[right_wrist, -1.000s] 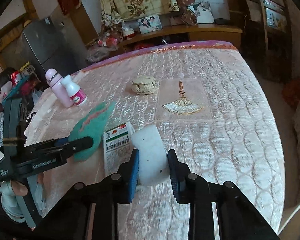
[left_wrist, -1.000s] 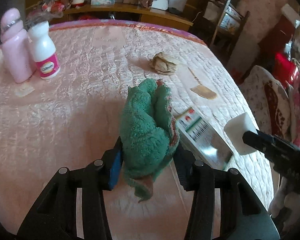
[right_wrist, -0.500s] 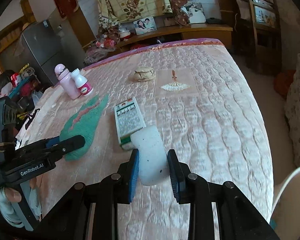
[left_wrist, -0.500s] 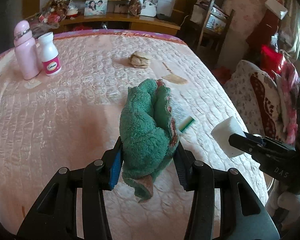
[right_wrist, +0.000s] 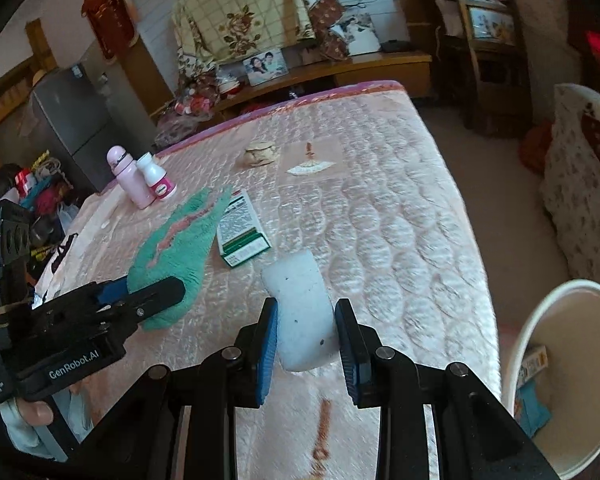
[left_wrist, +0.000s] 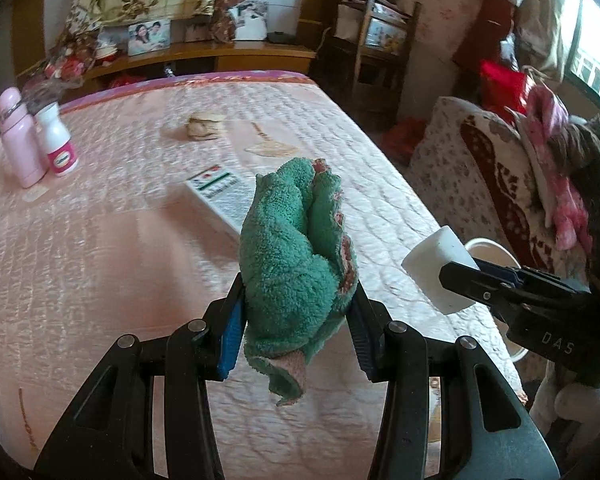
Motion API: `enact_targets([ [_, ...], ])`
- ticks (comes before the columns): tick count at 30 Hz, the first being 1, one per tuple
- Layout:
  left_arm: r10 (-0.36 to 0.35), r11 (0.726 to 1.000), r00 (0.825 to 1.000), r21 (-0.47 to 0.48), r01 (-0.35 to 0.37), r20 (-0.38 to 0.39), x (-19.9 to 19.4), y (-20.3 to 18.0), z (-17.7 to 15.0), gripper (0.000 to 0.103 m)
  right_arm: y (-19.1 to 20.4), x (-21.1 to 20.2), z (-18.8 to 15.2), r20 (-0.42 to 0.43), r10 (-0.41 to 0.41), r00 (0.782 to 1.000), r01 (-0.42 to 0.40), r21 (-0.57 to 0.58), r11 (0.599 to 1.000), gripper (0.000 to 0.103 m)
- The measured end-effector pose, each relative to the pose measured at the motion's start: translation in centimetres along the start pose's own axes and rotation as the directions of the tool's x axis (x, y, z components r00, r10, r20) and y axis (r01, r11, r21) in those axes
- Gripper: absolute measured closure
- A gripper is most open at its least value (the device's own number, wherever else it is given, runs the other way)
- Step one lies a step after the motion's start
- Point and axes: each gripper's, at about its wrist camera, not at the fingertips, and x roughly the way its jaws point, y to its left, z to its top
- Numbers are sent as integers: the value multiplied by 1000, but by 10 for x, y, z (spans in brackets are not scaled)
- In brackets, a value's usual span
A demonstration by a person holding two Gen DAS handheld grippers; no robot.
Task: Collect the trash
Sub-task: 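Carry towel and foam block over the white bucket and open both tools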
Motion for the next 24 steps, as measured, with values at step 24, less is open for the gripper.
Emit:
enact_targets([
  [24, -100, 982, 994, 158, 107, -49, 26, -104, -5, 59, -79, -53, -25, 22, -145, 989, 142, 116, 983, 75],
])
